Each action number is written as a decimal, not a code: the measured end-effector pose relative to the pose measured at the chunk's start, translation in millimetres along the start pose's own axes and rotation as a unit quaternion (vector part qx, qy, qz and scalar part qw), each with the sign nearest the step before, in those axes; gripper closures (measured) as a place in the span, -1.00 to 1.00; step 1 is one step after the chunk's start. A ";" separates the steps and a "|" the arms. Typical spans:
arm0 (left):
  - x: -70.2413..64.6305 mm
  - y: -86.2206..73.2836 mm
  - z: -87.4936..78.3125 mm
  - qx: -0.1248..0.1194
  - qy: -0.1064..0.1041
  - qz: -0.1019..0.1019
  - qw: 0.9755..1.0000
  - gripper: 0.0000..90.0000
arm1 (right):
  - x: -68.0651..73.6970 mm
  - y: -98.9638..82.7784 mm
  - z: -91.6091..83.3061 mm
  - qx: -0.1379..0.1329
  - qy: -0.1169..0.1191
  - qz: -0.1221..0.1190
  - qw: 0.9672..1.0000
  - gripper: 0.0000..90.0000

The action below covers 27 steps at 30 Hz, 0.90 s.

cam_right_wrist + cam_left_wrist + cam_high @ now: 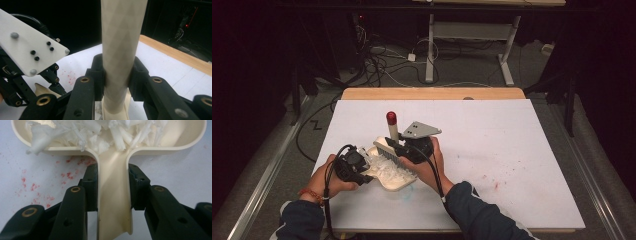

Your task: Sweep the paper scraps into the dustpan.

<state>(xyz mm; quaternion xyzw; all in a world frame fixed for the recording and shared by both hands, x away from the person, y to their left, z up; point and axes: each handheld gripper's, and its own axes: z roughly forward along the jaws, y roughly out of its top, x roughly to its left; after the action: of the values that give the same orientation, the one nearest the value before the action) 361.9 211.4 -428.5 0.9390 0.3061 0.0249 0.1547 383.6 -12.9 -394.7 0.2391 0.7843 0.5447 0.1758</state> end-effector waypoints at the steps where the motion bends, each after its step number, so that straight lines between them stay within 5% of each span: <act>1: 0.1 -0.1 0.2 0.000 0.000 0.000 1.000 0.40 | 0.4 0.8 -1.0 -0.001 0.000 0.001 1.000 0.58; 14: -1.0 -1.8 3.1 0.000 0.005 0.002 1.000 0.40 | -28.1 15.2 -33.4 -0.028 -0.029 0.015 0.999 0.58; 20: -2.2 -1.6 2.7 0.000 0.008 0.002 1.000 0.40 | -44.4 9.7 -43.5 -0.007 -0.070 -0.006 0.998 0.58; 27: -2.7 -1.4 3.0 0.000 0.008 0.001 1.000 0.40 | -60.4 -6.3 -38.6 0.019 -0.077 0.007 0.997 0.58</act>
<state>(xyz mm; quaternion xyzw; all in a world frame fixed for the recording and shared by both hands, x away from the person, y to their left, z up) 359.3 210.1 -431.7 0.9390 0.3068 0.0328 0.1516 411.5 -78.7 -386.4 0.2894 0.7767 0.5112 0.2272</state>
